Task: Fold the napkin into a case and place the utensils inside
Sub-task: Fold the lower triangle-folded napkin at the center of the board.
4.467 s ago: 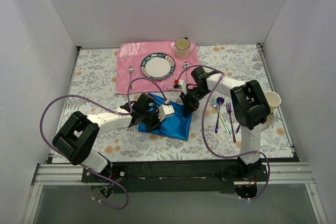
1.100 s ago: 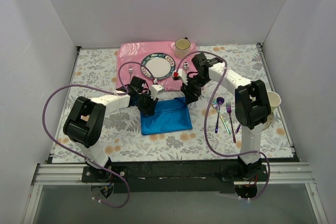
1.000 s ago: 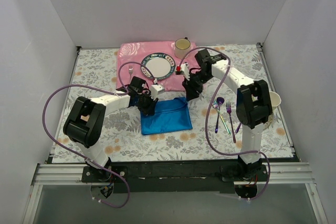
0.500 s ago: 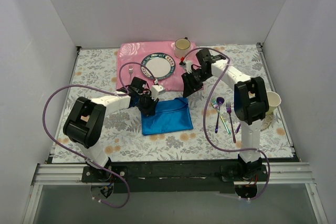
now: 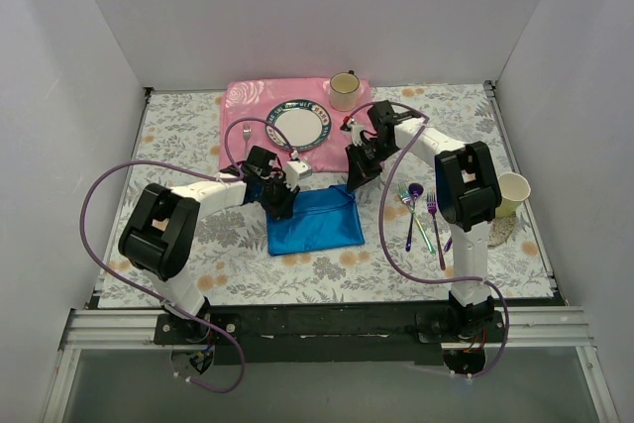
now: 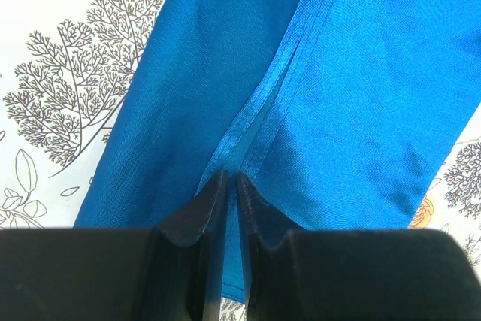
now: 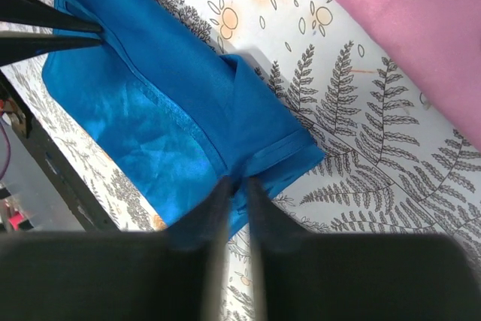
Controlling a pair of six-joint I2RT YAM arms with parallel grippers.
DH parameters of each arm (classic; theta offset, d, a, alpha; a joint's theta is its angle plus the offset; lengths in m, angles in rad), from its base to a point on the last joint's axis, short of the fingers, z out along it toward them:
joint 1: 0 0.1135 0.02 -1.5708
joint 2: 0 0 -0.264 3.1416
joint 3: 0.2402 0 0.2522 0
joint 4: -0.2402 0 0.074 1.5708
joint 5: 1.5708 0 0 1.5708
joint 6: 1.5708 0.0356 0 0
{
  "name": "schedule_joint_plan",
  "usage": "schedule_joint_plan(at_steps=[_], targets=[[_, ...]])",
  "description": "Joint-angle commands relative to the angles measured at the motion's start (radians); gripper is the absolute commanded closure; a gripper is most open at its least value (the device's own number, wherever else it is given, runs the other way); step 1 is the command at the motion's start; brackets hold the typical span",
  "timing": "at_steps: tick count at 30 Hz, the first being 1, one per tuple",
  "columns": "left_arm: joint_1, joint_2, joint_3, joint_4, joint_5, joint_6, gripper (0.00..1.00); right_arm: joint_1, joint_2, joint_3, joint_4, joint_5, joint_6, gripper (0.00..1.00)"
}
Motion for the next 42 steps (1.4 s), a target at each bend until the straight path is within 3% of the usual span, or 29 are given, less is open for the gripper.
schedule_joint_plan(at_steps=[1, 7, 17, 20, 23, 30, 35, 42], targets=[[-0.011, -0.029, -0.036, -0.071, -0.028, -0.001, 0.88, 0.001, -0.015, -0.005, -0.009, -0.047, 0.002, 0.95], [-0.011, -0.138, -0.025, -0.121, 0.010, -0.038, 0.82, 0.000, -0.049, -0.022, -0.052, -0.044, -0.066, 0.99], [-0.011, -0.239, 0.004, -0.145, 0.061, -0.135, 0.73, 0.039, -0.021, -0.183, 0.067, 0.045, -0.116, 0.99], [-0.024, -0.279, -0.025, -0.128, 0.144, -0.081, 0.69, 0.039, -0.001, -0.195, 0.085, 0.073, -0.118, 0.99], [-0.111, -0.340, -0.096, -0.074, 0.101, -0.022, 0.65, 0.039, 0.008, -0.198, 0.095, 0.085, -0.121, 0.99], [-0.280, -0.312, -0.196, 0.058, -0.046, 0.100, 0.66, 0.039, 0.028, -0.148, 0.070, 0.074, -0.125, 0.99], [-0.321, -0.224, -0.201, 0.102, -0.126, 0.129, 0.69, 0.039, -0.023, -0.132, 0.043, 0.016, -0.127, 0.99], [-0.338, -0.144, -0.190, 0.081, -0.172, 0.061, 0.83, 0.041, -0.078, -0.138, -0.020, -0.030, -0.125, 0.99]])
